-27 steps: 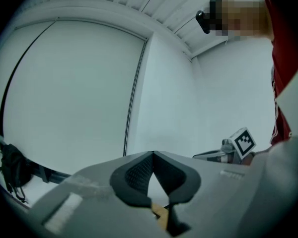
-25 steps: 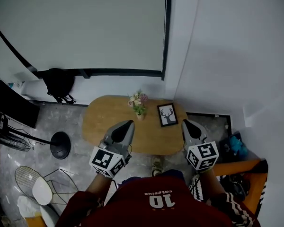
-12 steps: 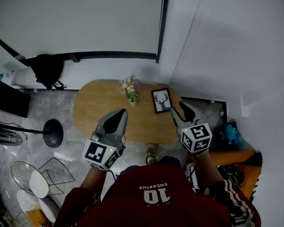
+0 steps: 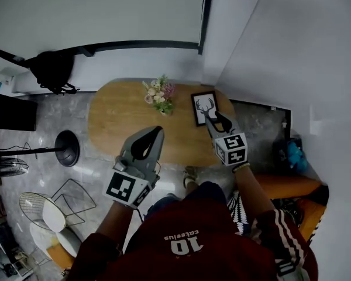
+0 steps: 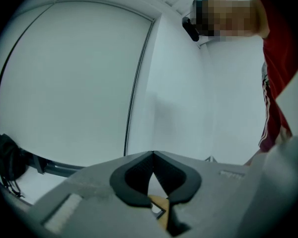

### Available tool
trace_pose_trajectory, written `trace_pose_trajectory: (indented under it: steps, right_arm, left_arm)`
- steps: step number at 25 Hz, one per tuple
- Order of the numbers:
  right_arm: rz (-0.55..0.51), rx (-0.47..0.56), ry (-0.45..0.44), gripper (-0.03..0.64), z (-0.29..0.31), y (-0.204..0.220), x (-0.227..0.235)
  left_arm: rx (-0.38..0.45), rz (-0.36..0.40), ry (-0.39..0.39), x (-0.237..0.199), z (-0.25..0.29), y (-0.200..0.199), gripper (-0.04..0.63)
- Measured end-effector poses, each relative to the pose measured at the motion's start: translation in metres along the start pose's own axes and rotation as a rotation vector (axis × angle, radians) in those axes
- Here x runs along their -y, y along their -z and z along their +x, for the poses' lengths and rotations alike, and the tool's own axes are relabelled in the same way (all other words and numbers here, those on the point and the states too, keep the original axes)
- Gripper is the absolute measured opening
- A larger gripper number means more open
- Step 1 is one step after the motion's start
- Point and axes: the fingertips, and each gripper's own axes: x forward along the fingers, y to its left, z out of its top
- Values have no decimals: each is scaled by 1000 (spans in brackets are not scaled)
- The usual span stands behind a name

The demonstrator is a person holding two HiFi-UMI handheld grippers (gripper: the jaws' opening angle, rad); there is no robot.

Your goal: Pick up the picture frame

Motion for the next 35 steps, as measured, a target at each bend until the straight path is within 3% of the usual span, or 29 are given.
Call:
trace_pose_trajectory:
  steps: [12, 21, 29, 35]
  right_arm:
    - [66, -268, -50, 130, 140, 163, 30]
    - [105, -405, -13, 137, 213, 255, 51]
    - [137, -465, 37, 139, 248, 296, 54]
    - [138, -534, 52, 141, 248, 293, 50]
  left_arm:
    - [-137, -9, -8, -27, 46, 68, -3]
    - [-181, -48, -85, -57, 55, 111, -3]
    - [-262, -71, -167, -79, 23, 139, -3]
    - [-253, -82, -200, -88, 16, 137, -3]
